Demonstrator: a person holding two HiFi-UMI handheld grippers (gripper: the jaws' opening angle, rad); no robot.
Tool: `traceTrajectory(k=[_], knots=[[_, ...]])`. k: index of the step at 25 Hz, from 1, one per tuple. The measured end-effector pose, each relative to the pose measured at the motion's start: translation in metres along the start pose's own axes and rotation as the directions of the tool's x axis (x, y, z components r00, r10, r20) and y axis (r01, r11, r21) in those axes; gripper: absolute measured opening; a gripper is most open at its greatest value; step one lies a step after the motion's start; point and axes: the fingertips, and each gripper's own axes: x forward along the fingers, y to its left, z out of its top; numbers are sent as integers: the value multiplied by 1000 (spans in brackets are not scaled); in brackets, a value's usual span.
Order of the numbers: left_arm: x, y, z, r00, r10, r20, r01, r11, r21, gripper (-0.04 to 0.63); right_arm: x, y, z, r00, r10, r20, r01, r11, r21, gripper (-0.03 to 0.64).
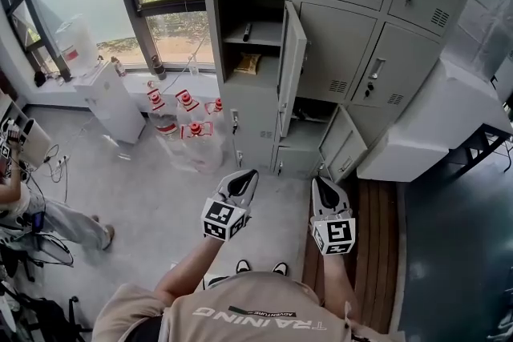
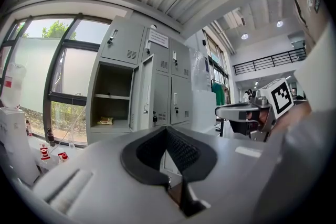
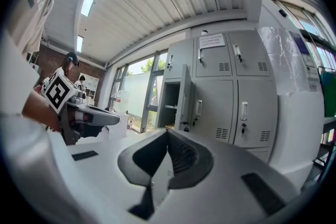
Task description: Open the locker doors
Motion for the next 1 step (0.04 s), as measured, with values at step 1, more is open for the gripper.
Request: traceTrajectory(k=[1], knots=[[-1, 0, 0, 1000, 2, 2, -2, 1000, 1, 6, -1, -1, 0, 1000, -3, -2, 3, 1000, -2, 11]])
